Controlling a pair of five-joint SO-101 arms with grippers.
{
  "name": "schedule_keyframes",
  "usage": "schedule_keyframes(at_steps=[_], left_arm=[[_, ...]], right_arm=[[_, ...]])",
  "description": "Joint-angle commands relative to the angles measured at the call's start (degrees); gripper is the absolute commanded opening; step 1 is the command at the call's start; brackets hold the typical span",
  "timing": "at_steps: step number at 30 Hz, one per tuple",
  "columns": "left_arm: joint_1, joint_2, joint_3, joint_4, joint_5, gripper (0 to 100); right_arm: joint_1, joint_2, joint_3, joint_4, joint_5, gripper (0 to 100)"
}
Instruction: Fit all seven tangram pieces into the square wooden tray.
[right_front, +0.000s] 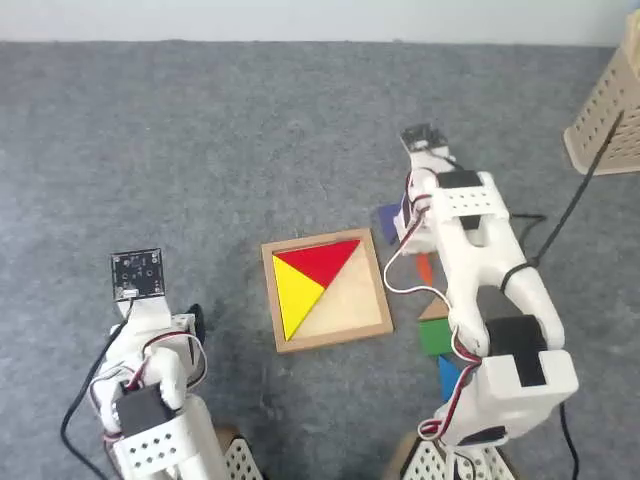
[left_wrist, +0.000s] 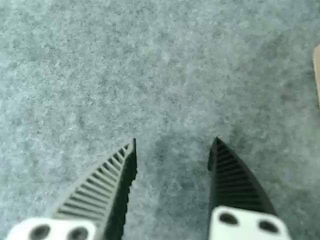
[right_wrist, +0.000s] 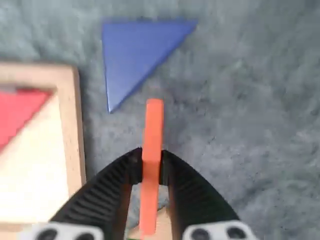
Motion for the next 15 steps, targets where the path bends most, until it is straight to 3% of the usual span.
schedule_keyframes(at_steps=[1,15], left_arm=[[0.4,-0.7,-0.3,0.2,0.5,23],[0.4,-0.7,-0.3,0.2,0.5,23]], right_arm=[[0.7,-1.3,-4.2,-0.1,-0.6,1.3],[0.8,-5.8,2.9,0.5,-0.7,0.6]])
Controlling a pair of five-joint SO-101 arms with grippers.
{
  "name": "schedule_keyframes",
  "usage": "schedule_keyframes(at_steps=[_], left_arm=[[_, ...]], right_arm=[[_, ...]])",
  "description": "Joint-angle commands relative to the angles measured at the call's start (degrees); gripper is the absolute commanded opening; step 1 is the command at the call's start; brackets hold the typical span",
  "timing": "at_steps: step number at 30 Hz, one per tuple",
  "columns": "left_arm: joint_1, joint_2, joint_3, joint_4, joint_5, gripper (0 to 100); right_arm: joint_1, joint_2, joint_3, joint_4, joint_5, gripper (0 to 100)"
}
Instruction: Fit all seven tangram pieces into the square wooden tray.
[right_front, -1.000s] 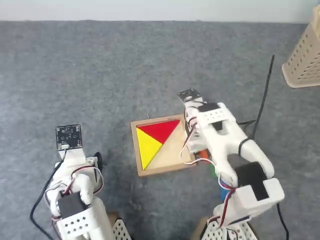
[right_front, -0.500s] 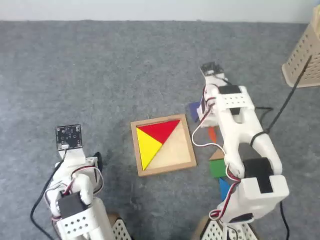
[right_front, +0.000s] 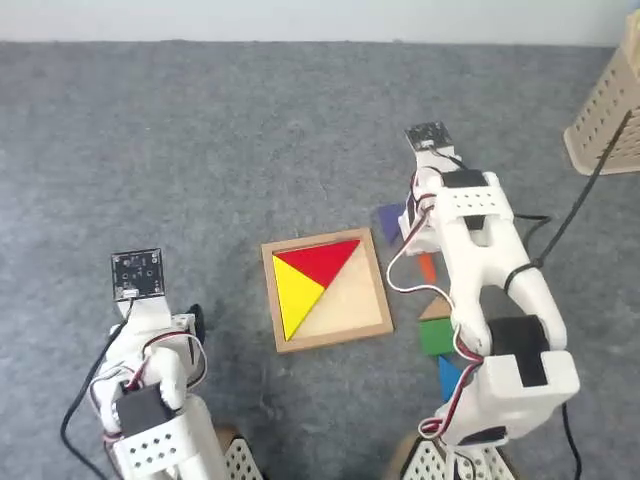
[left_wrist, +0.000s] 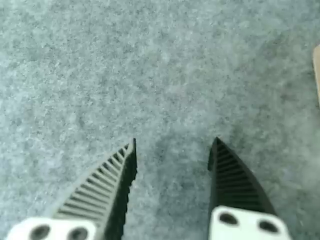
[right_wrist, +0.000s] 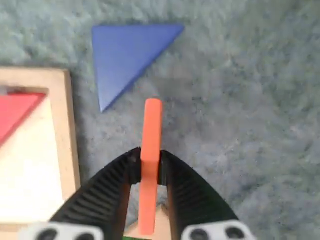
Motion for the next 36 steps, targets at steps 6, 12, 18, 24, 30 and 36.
schedule_keyframes(at_steps=[6,12,18,24,30,36], left_arm=[[0.4,-0.7,-0.3,0.2,0.5,23],[0.4,-0.7,-0.3,0.2,0.5,23],[0.4,-0.7,-0.3,0.2,0.5,23],[0.4,-0.7,-0.3,0.2,0.5,23],[0.4,-0.7,-0.3,0.2,0.5,23],[0.4,-0.7,-0.3,0.2,0.5,23]], right_arm=[[-7.7,-18.9,10.4,0.1,-2.5,0.6],[-16.4,-25.9,13.5,-1.9,-3.5,0.6],[-19.2,-15.3,11.7,-10.3,-5.1,0.9],[-20.7,-4.3,3.4,-8.3,-9.8,1.0],[-20.4,-2.0,0.2,-3.4,-9.8,10.4],[-20.4,-4.0,0.2,-3.4,-9.3,18.0]])
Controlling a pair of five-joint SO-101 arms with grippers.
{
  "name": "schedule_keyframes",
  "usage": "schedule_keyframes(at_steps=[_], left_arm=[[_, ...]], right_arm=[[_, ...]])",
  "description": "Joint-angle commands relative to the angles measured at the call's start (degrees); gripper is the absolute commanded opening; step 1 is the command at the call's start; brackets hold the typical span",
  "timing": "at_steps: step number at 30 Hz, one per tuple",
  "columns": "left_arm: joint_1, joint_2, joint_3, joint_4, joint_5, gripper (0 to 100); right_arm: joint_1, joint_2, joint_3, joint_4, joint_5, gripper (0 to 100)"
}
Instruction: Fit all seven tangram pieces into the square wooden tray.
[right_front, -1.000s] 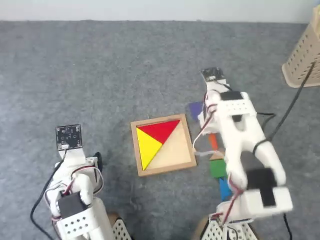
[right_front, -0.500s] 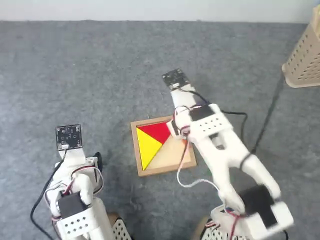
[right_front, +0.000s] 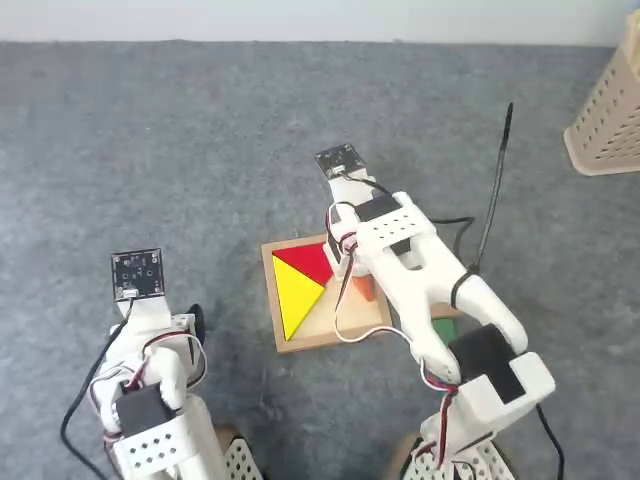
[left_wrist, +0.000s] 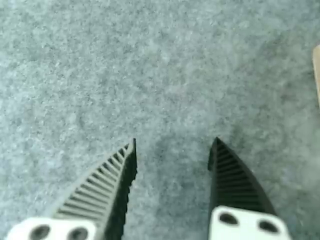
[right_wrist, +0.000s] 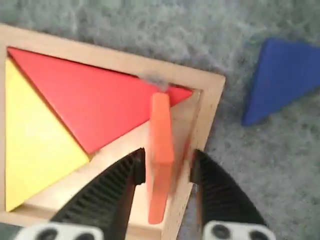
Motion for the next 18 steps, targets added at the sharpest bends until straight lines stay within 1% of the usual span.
schedule_keyframes(at_steps=[1,5,9,13,16,18], left_arm=[[0.4,-0.7,-0.3,0.2,0.5,23],[0.4,-0.7,-0.3,0.2,0.5,23],[0.4,-0.7,-0.3,0.2,0.5,23],[0.4,-0.7,-0.3,0.2,0.5,23],[0.4,-0.7,-0.3,0.2,0.5,23],[0.4,-0.7,-0.3,0.2,0.5,23]], right_arm=[[-0.2,-4.1,-2.9,0.7,0.6,17.7],[-0.2,-10.6,0.3,0.2,1.5,17.8],[0.7,-15.2,4.6,-2.4,1.6,17.8],[2.8,-16.0,8.3,-4.4,1.6,17.7],[2.8,-16.0,9.7,-5.0,1.6,17.6],[2.4,-16.0,10.0,-5.1,1.6,15.3]])
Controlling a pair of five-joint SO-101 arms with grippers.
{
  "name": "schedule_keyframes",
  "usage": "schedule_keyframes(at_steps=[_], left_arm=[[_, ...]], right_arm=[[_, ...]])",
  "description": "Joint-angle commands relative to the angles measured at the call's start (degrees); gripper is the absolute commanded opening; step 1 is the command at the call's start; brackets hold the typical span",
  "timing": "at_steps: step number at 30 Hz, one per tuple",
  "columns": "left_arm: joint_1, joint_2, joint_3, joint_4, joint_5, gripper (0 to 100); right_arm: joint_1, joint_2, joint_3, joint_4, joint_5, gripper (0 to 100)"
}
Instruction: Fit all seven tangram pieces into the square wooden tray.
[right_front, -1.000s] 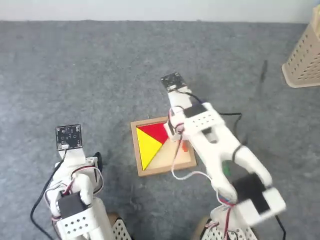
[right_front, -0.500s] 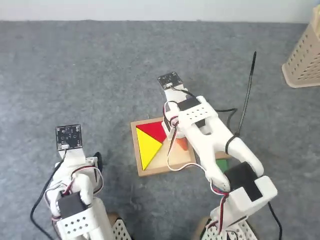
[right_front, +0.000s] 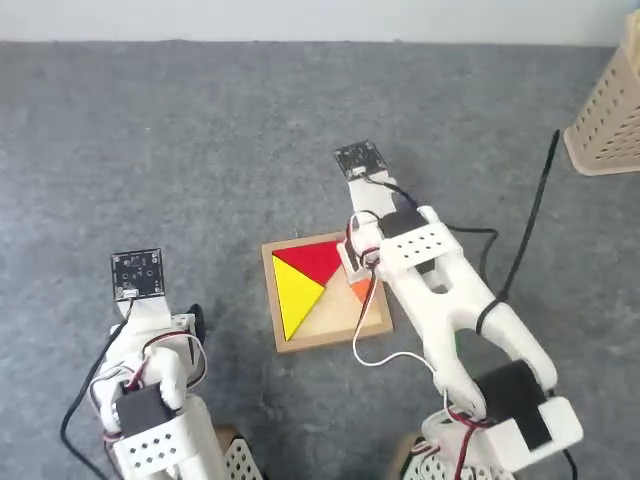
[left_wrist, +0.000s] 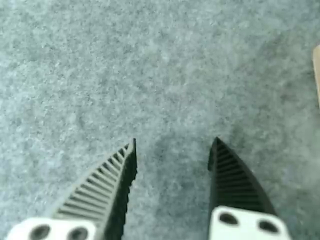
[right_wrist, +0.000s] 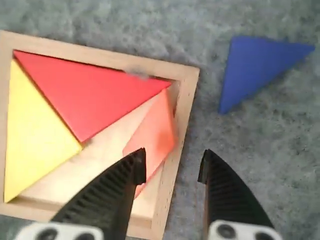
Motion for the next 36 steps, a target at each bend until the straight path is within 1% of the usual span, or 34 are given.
schedule_keyframes(at_steps=[1,4,6,10,15,21,25,28,33,36], left_arm=[[0.4,-0.7,-0.3,0.2,0.5,23],[0.4,-0.7,-0.3,0.2,0.5,23],[0.4,-0.7,-0.3,0.2,0.5,23],[0.4,-0.7,-0.3,0.2,0.5,23],[0.4,-0.7,-0.3,0.2,0.5,23],[0.4,-0.7,-0.3,0.2,0.5,23],[0.4,-0.7,-0.3,0.2,0.5,23],[0.4,-0.7,-0.3,0.2,0.5,23],[0.4,-0.7,-0.3,0.2,0.5,23],[0.4,-0.7,-0.3,0.2,0.5,23]], right_arm=[[-0.2,-3.8,-0.4,-1.2,1.5,12.7],[-0.6,-3.7,-0.3,-1.6,1.5,4.8],[-0.7,-3.7,0.7,-3.3,1.6,2.0],[-0.7,-3.7,3.8,-6.5,1.7,2.4],[-1.4,-3.6,4.7,-6.6,3.7,2.0],[-7.4,0.7,4.7,-6.2,4.0,2.0],[-9.4,2.9,4.3,-6.2,4.0,2.0],[-9.0,0.1,4.3,-6.2,4.0,0.6],[-7.3,-10.8,5.0,-6.2,3.7,0.6],[-5.4,-15.9,7.6,-8.4,3.7,0.6]])
